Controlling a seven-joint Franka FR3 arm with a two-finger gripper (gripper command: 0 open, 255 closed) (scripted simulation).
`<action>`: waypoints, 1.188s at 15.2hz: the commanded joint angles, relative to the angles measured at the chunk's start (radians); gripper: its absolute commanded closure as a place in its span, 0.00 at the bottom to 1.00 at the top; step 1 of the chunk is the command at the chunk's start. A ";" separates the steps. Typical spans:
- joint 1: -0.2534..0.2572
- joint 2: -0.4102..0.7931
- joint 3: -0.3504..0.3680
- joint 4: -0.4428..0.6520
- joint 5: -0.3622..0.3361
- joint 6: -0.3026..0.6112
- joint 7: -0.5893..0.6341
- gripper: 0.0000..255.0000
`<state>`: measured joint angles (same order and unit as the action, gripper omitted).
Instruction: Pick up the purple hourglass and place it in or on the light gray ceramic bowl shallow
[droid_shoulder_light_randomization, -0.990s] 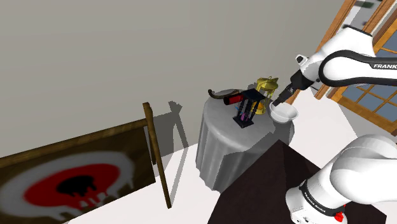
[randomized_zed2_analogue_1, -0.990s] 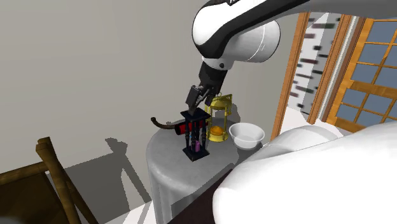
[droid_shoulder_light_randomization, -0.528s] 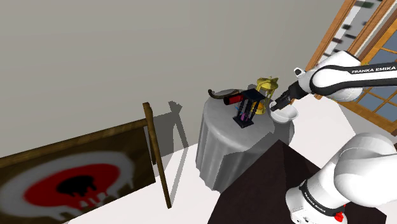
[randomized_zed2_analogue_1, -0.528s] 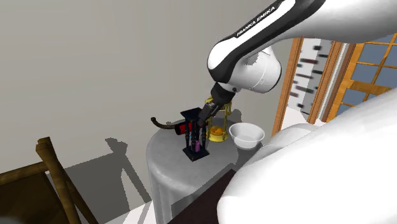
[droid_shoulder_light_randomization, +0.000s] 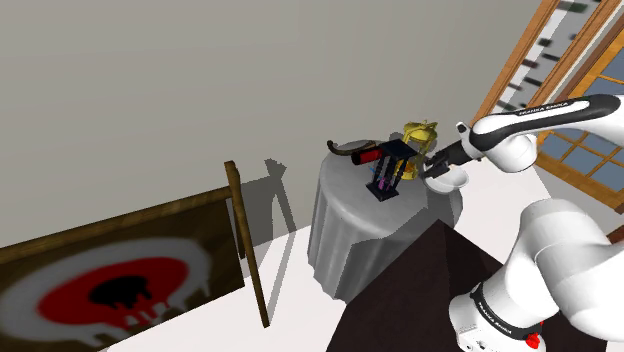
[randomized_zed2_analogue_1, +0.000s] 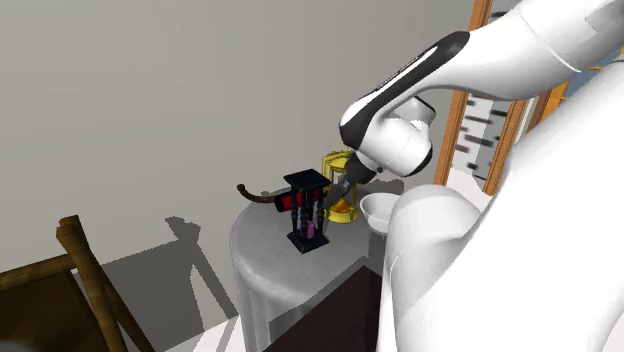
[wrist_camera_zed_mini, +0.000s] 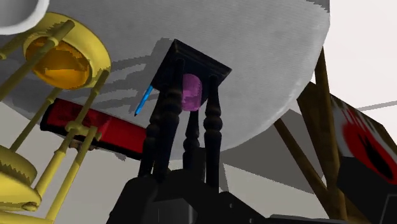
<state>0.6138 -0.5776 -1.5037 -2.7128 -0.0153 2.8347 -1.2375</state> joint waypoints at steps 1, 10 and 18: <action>0.165 -0.038 -0.187 0.057 0.006 0.034 -0.083 0.00; 0.548 -0.392 -0.601 0.402 -0.084 0.026 -0.298 0.00; 0.664 -0.467 -0.670 0.466 -0.095 0.082 -0.302 0.00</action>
<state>1.2607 -1.0351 -2.1646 -2.2549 -0.1095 2.9071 -1.5399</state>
